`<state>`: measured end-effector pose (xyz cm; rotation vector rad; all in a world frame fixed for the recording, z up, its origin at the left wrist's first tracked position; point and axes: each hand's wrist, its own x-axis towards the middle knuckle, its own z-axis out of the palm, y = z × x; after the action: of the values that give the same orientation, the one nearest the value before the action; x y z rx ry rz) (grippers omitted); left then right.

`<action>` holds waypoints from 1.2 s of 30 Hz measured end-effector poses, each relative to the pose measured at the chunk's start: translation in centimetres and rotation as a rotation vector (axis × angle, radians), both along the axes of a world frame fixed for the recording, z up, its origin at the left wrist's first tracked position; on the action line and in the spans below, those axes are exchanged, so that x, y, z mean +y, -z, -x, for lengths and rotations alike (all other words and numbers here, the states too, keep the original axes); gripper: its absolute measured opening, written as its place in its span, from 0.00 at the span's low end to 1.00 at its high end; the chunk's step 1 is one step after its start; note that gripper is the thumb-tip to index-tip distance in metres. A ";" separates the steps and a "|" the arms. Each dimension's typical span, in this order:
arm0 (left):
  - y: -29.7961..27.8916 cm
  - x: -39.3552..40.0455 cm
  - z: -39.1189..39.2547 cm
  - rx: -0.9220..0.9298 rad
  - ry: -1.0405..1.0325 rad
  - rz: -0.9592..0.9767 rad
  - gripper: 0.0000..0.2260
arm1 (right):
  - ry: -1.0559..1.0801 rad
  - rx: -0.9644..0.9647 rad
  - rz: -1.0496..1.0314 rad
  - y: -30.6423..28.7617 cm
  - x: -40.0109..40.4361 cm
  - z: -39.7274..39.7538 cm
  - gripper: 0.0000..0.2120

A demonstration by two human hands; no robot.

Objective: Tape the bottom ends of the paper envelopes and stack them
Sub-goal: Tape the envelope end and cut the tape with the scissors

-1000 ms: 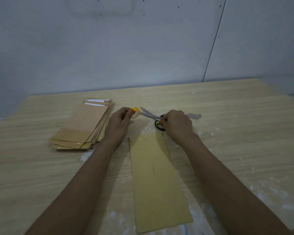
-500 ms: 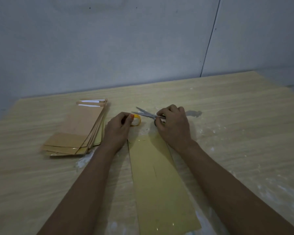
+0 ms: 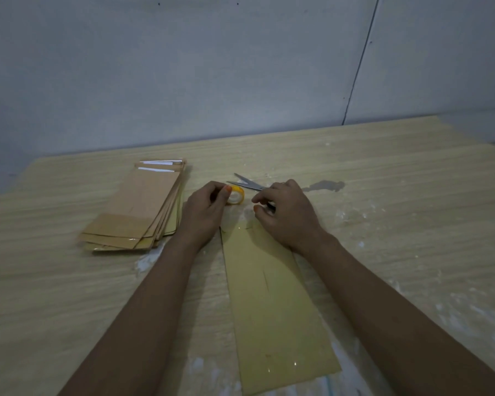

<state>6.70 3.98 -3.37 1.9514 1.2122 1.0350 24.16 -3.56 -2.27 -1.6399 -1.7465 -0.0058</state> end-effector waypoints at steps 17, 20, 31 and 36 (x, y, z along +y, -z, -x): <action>0.0 0.0 0.2 0.006 0.003 0.009 0.12 | -0.010 0.007 0.002 0.0 -0.2 0.0 0.10; -0.1 -0.1 0.4 -0.001 0.010 0.017 0.15 | -0.047 -0.030 0.008 -0.3 -0.3 0.0 0.09; -0.9 -1.5 0.4 -0.199 -0.094 0.030 0.12 | -0.150 -0.212 0.235 -1.1 -0.9 0.3 0.12; -1.9 -3.4 1.8 -0.131 0.118 0.124 0.09 | -0.184 -0.073 0.227 -0.9 -1.1 -0.1 0.05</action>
<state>4.95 0.62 -1.45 1.8079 1.0509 0.9870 24.23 -4.62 -1.38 -1.6468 -2.0092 0.2296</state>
